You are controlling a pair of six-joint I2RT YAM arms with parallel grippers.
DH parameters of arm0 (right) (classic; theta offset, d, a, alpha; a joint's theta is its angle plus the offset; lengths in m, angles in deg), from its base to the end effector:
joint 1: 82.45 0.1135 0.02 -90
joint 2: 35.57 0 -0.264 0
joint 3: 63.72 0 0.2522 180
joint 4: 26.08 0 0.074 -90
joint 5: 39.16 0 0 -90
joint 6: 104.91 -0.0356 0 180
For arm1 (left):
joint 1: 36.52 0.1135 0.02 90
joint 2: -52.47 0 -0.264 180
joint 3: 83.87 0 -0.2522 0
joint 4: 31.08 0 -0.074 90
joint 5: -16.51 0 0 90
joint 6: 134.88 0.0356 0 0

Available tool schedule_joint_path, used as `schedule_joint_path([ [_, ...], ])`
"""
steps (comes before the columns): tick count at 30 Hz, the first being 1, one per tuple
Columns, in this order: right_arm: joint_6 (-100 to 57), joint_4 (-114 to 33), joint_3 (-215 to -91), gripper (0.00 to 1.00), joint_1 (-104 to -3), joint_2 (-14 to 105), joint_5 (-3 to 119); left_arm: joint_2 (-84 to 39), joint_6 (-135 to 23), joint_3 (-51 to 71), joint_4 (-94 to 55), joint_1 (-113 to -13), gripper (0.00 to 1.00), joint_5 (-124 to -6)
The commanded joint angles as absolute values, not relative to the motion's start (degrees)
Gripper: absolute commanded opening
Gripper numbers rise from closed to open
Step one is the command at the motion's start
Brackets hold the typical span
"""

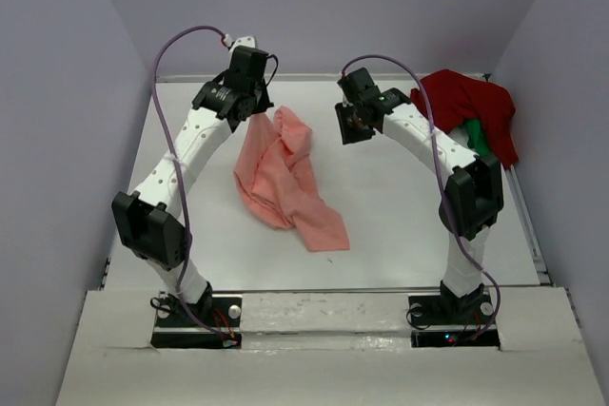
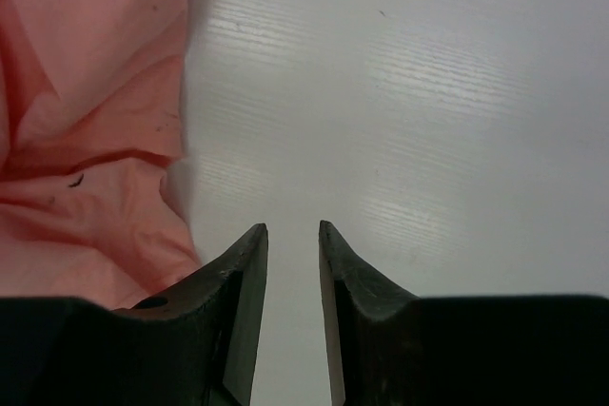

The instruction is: Fold and stack the t-shirts

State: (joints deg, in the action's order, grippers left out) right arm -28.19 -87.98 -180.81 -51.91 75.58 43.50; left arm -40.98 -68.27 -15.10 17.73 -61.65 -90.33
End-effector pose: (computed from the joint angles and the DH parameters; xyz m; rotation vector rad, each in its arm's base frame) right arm 0.3703 0.2132 0.2952 -0.3319 2.5195 0.1390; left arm 0.3381 -0.1472 0.3983 -0.1429 2.0883 -0.2031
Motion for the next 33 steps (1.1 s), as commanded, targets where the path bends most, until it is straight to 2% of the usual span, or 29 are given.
schedule_joint_path([
  [1, -28.27, -85.19, -182.51, 0.34, -51.95, 76.58, 45.56, -45.61, -61.86, -34.01, 23.36, -66.83, 0.0, -90.45],
  [5, -29.14, -85.11, -181.11, 0.32, -51.95, 77.19, 43.2, -47.82, -56.32, -47.16, 25.48, -76.4, 0.0, -93.78],
  [9, -32.3, -85.19, -180.23, 0.28, -53.35, 76.93, 38.1, -48.78, -53.14, -58.14, 27.49, -80.2, 0.0, -96.0],
  [11, -35.47, -85.37, -179.88, 0.2, -56.6, 75.88, 37.12, -48.0, -52.44, -63.34, 27.68, -80.21, 0.0, -96.52],
  [13, -37.49, -85.28, -179.44, 0.04, -59.06, 74.91, 35.82, -45.81, -51.47, -61.95, 26.72, -80.29, 0.0, -96.26],
  [14, -37.93, -84.32, -178.48, 0.0, -61.16, 73.6, 35.37, -44.14, -51.21, -61.6, 25.93, -80.29, 0.0, -96.43],
  [21, -35.04, -83.17, -178.55, 0.0, -66.45, 70.69, 37.56, -42.55, -51.02, -64.67, 26.18, -80.38, 0.0, -97.66],
  [26, -31.7, -83.17, -179.87, 0.0, -66.98, 71.13, 43.44, -42.54, -52.69, -60.47, 29.34, -80.38, 0.0, -103.98],
  [28, -30.91, -83.0, -179.61, 0.18, -66.98, 71.13, 47.82, -42.98, -53.58, -57.37, 30.4, -80.38, 0.0, -106.53],
  [29, -31.34, -82.91, -179.26, 0.41, -66.98, 71.04, 50.98, -43.16, -54.88, -54.07, 30.49, -80.29, 0.0, -107.15],
  [31, -32.13, -82.04, -176.2, 0.49, -66.98, 69.56, 55.04, -42.46, -56.21, -47.64, 28.57, -80.29, 0.0, -106.98],
  [32, -33.27, -79.51, -174.27, 0.57, -66.98, 68.42, 57.06, -41.15, -56.65, -45.01, 27.17, -80.29, 0.0, -106.46],
  [33, -33.71, -78.44, -171.12, 0.6, -66.98, 66.58, 57.77, -40.7, -56.65, -41.76, 25.15, -80.21, 0.0, -106.19],
])
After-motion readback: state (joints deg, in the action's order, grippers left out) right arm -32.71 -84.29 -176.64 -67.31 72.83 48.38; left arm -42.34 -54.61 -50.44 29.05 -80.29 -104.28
